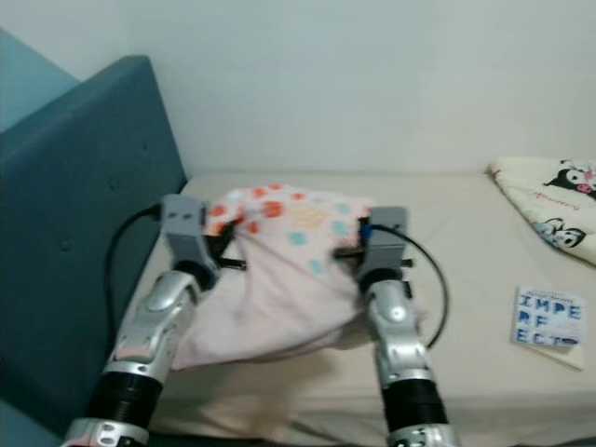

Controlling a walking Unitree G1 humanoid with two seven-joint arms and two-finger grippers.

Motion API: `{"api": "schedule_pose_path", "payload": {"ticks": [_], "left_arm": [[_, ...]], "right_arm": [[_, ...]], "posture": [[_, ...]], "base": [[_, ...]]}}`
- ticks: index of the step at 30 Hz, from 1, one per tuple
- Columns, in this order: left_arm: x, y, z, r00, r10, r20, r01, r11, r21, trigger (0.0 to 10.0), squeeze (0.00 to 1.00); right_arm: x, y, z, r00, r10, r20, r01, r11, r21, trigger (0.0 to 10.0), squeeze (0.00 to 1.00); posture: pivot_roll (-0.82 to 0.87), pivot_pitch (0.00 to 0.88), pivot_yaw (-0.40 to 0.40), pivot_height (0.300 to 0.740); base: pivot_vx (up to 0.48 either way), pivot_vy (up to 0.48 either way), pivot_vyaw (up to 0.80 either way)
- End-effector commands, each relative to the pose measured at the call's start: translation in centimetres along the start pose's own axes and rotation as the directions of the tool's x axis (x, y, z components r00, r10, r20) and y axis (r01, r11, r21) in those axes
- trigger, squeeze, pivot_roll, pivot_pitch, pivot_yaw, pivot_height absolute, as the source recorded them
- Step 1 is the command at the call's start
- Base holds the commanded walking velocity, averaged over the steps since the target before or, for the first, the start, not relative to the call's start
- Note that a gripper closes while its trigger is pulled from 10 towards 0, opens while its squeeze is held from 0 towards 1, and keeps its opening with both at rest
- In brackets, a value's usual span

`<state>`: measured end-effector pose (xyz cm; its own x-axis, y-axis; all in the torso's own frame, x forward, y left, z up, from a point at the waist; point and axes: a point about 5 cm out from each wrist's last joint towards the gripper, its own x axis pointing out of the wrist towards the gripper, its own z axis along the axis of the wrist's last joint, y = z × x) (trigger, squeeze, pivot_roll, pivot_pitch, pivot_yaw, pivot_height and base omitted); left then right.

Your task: Clean up the room

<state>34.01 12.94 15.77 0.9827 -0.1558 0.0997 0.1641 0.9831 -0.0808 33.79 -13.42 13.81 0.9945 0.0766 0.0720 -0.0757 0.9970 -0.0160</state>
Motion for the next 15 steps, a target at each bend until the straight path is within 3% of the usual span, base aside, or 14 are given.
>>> {"api": "schedule_pose_path", "payload": {"ticks": [1, 8, 11, 15], "left_arm": [[0.29, -0.54, 0.95, 0.999, -0.02, 0.043, 0.02, 1.0, 0.013, 10.0, 0.0], [0.33, -0.46, 1.03, 0.999, -0.02, 0.046, 0.02, 1.0, 0.013, 10.0, 0.0], [0.38, -0.34, 1.22, 0.999, -0.008, 0.046, 0.007, 1.0, 0.022, 10.0, 0.0], [0.44, -0.48, 1.49, 0.998, -0.007, 0.056, 0.006, 1.0, 0.026, 10.0, 0.0]], "right_arm": [[0.1, -0.02, 0.67, 0.999, 0.018, 0.04, -0.018, 1.0, 0.008, 10.0, 0.0], [0.1, 0.05, 0.71, 0.999, 0.021, 0.042, -0.022, 1.0, 0.014, 10.0, 0.0], [0.09, 0.08, 0.76, 0.999, 0.018, 0.045, -0.019, 1.0, 0.018, 10.0, 0.0], [0.03, 0.07, 0.76, 0.999, 0.013, 0.048, -0.014, 1.0, 0.025, 10.0, 0.0]], "posture": [[0.02, 0.0, -0.043, 0.734], [0.02, 0.0, -0.04, 0.734], [0.02, 0.0, -0.037, 0.734], [0.02, 0.0, -0.034, 0.734]], "base": [[0.0, 0.435, 0.0], [0.0, 0.433, 0.0], [0.0, -0.212, 0.0], [0.0, -0.48, 0.0]]}}
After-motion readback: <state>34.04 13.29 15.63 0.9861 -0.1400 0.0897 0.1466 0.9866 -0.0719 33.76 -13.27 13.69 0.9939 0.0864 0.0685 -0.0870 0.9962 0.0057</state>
